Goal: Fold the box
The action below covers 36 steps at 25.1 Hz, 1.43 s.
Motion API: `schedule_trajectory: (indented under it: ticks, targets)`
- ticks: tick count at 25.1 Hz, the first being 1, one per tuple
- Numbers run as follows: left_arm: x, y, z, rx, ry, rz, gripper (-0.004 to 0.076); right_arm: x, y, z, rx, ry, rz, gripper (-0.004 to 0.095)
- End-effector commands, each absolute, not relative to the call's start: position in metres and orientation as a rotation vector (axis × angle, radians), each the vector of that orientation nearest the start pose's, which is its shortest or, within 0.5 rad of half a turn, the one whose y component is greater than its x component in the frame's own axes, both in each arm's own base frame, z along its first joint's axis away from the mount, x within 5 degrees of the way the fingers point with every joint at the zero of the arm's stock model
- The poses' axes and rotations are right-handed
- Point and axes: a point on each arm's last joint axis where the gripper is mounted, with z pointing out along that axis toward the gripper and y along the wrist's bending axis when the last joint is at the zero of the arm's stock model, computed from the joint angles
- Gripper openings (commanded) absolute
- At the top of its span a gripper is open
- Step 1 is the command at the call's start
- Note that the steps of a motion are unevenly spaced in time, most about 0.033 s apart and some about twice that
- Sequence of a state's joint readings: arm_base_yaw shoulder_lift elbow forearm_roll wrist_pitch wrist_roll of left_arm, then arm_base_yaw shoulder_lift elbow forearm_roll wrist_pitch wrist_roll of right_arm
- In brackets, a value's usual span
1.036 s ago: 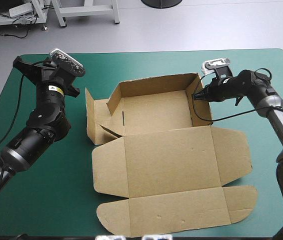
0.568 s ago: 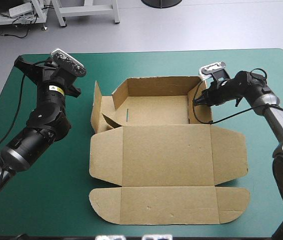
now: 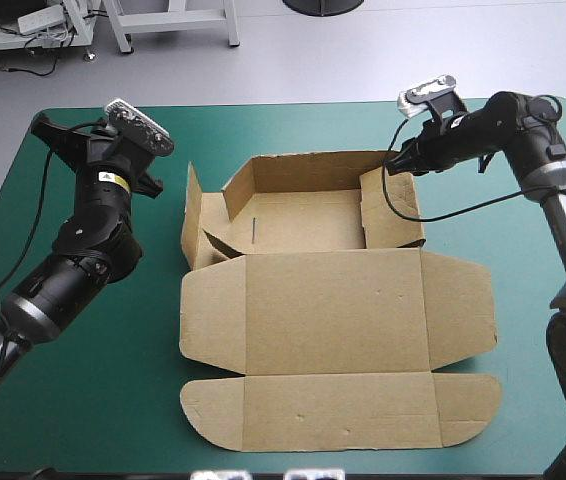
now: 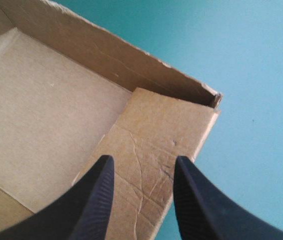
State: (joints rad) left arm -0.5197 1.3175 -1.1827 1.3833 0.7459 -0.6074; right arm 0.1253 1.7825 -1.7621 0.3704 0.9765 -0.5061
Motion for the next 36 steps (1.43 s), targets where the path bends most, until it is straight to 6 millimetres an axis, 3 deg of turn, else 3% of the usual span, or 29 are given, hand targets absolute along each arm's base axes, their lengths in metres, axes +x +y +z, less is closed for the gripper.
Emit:
schedule_trajectory:
  ticks: [1, 7, 15, 19, 24, 29, 36]
  targets:
    - [0.268, -0.084, 0.422, 0.524, 1.645, 0.784, -0.0005, 0.368, 0.076, 0.431, -0.612, 2.157, 0.292, 0.0372]
    - [0.268, -0.085, 0.419, 0.513, 1.680, 0.729, -0.0005, 0.322, 0.072, 0.496, -0.599, 2.038, 0.302, 0.0371]
    - [0.268, -0.084, 0.399, 0.498, 1.903, 0.536, -0.0004, 0.311, 0.075, 0.518, -0.478, 1.952, 0.412, 0.0371]
    - [0.274, -0.066, 0.393, 0.402, 2.023, 0.352, 0.0004, 0.312, 0.067, 0.511, -0.502, 2.017, 0.288, 0.0371]
    - [0.278, -0.044, 0.403, 0.293, 2.085, 0.170, 0.0004, 0.319, 0.056, 0.500, -0.462, 2.116, 0.141, 0.0371]
    - [0.279, -0.023, 0.409, 0.207, 2.119, -0.013, 0.0004, 0.339, 0.059, 0.474, -0.460, 2.247, 0.164, 0.0372]
    - [0.274, 0.002, 0.407, 0.161, 2.201, -0.118, 0.0004, 0.372, 0.064, 0.430, -0.460, 2.405, 0.202, 0.0372]
